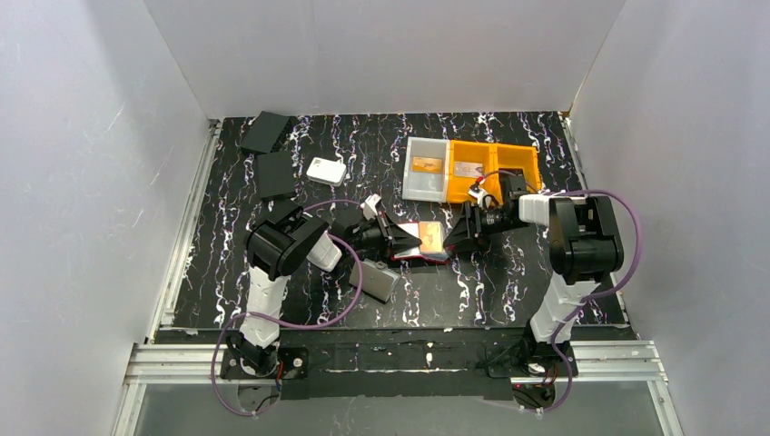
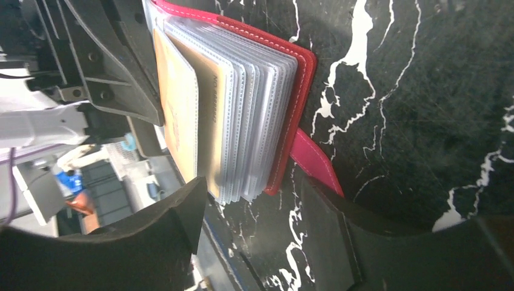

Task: Take the credit cards out of the card holder
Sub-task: Remove the credit card from the card holder.

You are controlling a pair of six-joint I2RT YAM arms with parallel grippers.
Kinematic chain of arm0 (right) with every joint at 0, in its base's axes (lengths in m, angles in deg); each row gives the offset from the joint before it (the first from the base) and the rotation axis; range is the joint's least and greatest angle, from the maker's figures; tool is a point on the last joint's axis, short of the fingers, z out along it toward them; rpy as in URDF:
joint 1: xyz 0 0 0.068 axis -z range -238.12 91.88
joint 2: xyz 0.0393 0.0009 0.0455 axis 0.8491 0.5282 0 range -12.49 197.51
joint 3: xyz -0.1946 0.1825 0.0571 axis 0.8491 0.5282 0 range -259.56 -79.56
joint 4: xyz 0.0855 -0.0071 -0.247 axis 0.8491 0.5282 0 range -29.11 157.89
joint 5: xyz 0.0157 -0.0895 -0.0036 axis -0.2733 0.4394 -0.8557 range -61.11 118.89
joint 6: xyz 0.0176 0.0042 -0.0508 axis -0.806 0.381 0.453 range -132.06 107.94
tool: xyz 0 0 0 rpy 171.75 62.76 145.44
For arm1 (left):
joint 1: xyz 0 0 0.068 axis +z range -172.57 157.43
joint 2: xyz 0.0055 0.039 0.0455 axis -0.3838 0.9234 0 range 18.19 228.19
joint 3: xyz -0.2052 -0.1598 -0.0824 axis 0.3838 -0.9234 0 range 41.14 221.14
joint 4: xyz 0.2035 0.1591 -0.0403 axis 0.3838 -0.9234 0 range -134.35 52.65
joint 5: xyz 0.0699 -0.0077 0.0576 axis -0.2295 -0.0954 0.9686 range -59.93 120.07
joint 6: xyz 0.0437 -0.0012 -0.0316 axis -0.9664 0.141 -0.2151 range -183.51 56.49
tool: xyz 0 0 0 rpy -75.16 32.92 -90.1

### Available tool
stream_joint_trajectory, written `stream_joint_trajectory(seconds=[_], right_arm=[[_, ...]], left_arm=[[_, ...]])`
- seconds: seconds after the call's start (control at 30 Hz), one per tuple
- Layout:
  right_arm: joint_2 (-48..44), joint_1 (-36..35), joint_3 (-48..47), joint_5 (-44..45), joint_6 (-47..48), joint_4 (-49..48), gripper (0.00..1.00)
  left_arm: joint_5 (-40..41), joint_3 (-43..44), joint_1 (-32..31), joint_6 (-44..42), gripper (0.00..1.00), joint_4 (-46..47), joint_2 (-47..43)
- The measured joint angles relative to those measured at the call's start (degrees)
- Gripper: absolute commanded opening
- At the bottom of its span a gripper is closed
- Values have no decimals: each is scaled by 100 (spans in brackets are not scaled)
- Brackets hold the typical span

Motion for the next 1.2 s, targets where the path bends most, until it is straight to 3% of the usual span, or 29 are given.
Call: stream_joint_trajectory(seconds=[0.53, 0.83, 1.03, 1.17, 1.2], right_arm=[[240, 114, 619, -1556, -1578, -1766, 78], [280, 116, 614, -2142, -1926, -2162, 84], [278, 179, 520, -2481, -1976, -2129, 74], [258, 295, 413, -2533, -1853, -1952, 85], [247, 323, 413, -2535, -1829, -1919, 97]], left_arm=[[-28, 186, 26, 468, 0, 262, -164], [-48, 317, 28, 678, 0, 256, -409], [-46, 321, 28, 697, 0, 251, -643], [-42, 323, 28, 734, 0, 260, -645], [-42, 323, 28, 739, 0, 262, -645]])
